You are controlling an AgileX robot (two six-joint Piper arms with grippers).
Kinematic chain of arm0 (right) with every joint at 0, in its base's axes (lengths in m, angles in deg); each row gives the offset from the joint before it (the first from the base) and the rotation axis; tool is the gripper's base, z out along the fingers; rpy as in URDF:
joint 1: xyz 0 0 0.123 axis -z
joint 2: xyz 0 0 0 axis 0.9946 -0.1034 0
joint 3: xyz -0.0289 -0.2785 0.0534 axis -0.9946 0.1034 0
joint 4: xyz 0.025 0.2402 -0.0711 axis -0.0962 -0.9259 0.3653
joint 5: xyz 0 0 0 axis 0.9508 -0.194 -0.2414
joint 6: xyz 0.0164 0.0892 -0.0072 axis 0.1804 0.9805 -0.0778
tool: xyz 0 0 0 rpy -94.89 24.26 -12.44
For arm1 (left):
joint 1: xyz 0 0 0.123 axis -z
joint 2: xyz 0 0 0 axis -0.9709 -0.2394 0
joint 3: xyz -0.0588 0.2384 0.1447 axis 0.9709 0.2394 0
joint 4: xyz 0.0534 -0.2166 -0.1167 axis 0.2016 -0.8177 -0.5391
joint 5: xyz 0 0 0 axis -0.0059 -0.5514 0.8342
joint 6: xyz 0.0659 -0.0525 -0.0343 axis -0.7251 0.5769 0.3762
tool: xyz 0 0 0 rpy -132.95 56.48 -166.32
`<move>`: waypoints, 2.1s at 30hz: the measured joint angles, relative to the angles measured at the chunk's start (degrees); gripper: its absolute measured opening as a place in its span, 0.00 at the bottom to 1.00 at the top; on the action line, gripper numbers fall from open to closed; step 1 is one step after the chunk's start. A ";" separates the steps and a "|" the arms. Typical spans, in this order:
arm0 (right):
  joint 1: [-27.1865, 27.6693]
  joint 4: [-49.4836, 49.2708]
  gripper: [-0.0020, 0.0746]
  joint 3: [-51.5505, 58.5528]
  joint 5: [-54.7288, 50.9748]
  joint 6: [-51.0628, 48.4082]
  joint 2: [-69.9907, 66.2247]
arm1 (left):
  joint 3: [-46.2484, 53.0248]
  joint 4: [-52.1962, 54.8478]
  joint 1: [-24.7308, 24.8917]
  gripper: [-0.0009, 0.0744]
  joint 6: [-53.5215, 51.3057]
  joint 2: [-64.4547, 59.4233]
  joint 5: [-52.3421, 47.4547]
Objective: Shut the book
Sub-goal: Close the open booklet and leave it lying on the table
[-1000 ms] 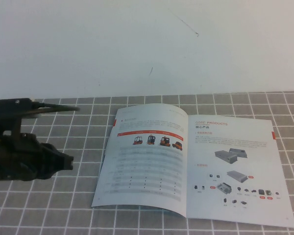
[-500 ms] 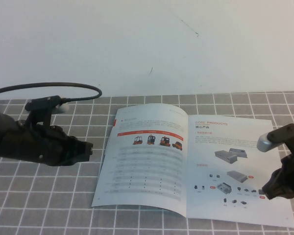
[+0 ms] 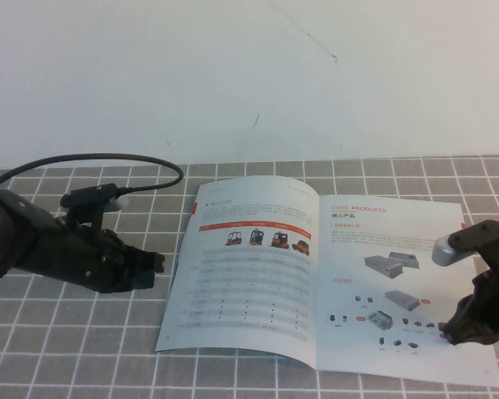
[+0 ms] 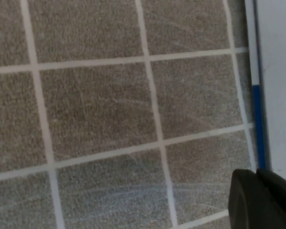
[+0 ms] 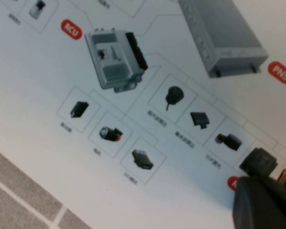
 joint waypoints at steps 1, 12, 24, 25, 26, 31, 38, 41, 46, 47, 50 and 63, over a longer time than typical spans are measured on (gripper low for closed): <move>0.00 0.00 0.02 0.00 0.00 0.00 -0.11 | 0.00 0.03 0.00 0.01 -0.10 -0.42 0.13; 0.00 -0.22 0.02 -0.23 -0.22 -0.13 -0.46 | -0.09 -3.85 0.00 0.01 -1.60 -1.62 1.40; 0.00 -0.36 0.02 -0.33 -0.10 -0.40 -0.55 | -0.52 -6.99 3.22 0.01 -4.62 -4.23 3.92; 0.00 -0.36 0.02 -0.33 -0.11 -0.40 -0.55 | -0.62 -6.99 3.45 0.01 -4.62 -4.38 4.02; 0.00 -0.36 0.02 -0.33 -0.11 -0.40 -0.55 | -0.66 -7.12 3.58 0.01 -4.62 -4.48 4.02; 0.00 -0.36 0.02 -0.33 -0.11 -0.40 -0.55 | -0.75 -7.99 5.57 0.01 -4.62 -4.50 4.42; 0.00 -0.36 0.02 -0.33 -0.11 -0.53 -0.55 | -1.02 -14.64 10.50 0.01 -5.97 -5.21 2.86; 0.00 -0.36 0.02 -0.33 -0.11 -0.53 -0.55 | -1.02 -20.07 12.06 0.01 -9.01 -5.67 0.27; 0.00 -0.36 0.02 -0.33 -0.11 -0.53 -0.55 | -0.92 -35.42 13.28 0.01 -18.75 -5.66 -7.25; 0.00 -0.36 0.02 -0.33 -0.11 -0.53 -0.55 | -0.92 -38.52 13.28 0.01 -20.79 -5.66 -9.53; 0.00 -0.78 0.02 -0.33 0.00 -0.53 -0.55 | -1.14 -42.35 13.28 0.01 -24.60 -5.66 -15.95; 0.00 2.04 0.02 -0.22 0.74 1.81 3.30 | -3.85 -43.47 13.28 0.01 -27.06 -4.53 -27.18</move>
